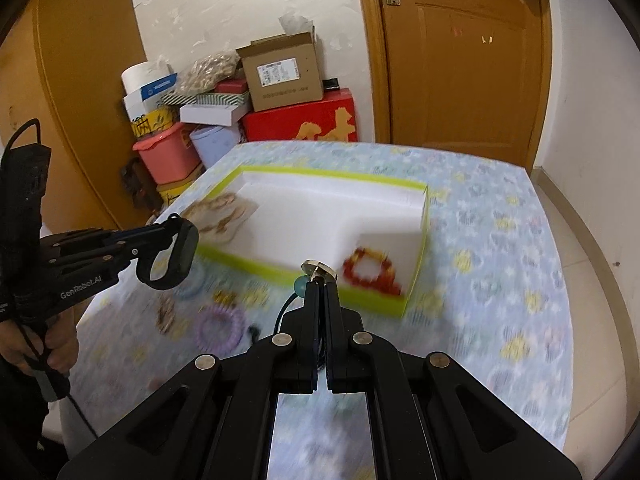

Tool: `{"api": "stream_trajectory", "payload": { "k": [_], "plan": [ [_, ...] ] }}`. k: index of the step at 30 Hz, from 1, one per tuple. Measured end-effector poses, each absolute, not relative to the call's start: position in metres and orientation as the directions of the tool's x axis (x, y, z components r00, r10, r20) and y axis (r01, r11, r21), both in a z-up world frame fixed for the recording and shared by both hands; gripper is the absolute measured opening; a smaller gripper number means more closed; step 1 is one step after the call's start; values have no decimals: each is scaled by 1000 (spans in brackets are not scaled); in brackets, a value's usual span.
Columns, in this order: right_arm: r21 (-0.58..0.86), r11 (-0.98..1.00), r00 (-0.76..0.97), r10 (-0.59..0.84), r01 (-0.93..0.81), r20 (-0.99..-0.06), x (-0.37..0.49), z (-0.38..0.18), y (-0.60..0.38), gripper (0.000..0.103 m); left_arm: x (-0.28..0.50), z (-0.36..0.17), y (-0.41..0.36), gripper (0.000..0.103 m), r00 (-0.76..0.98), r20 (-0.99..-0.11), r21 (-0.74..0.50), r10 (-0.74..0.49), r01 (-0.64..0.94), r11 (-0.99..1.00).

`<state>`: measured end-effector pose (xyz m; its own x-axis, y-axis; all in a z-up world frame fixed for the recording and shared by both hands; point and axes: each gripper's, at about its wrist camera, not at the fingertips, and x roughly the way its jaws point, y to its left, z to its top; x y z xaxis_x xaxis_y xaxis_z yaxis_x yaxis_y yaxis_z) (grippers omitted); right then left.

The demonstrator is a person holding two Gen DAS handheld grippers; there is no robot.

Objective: Organize jewelry
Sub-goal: 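Carry the black band and hair tie into the tray and open both tools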

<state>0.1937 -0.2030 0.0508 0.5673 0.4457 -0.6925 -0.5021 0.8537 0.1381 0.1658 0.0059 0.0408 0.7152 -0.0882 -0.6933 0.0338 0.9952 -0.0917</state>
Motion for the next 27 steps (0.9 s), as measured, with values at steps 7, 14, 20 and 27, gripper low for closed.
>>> {"api": "stream_trajectory", "payload": {
  "k": [7,14,20,27],
  "plan": [
    [133,862,568,430,-488,-702,247,46,-199,1,221,32,8,12,699,-712,-79,-70,19,997],
    [134,880,552,398,-456,-733,299,25,-195,2,265,17,8,12,672,-739,-64,-48,2,998],
    [113,892,547,363,-437,-754,333,11,-189,2,293,0,9,12,643,-766,-28,-7,-22,999],
    [88,908,536,318,-410,-782,353,-4,-187,2,306,-14,11,12,625,-780,8,37,-50,999]
  ]
}}
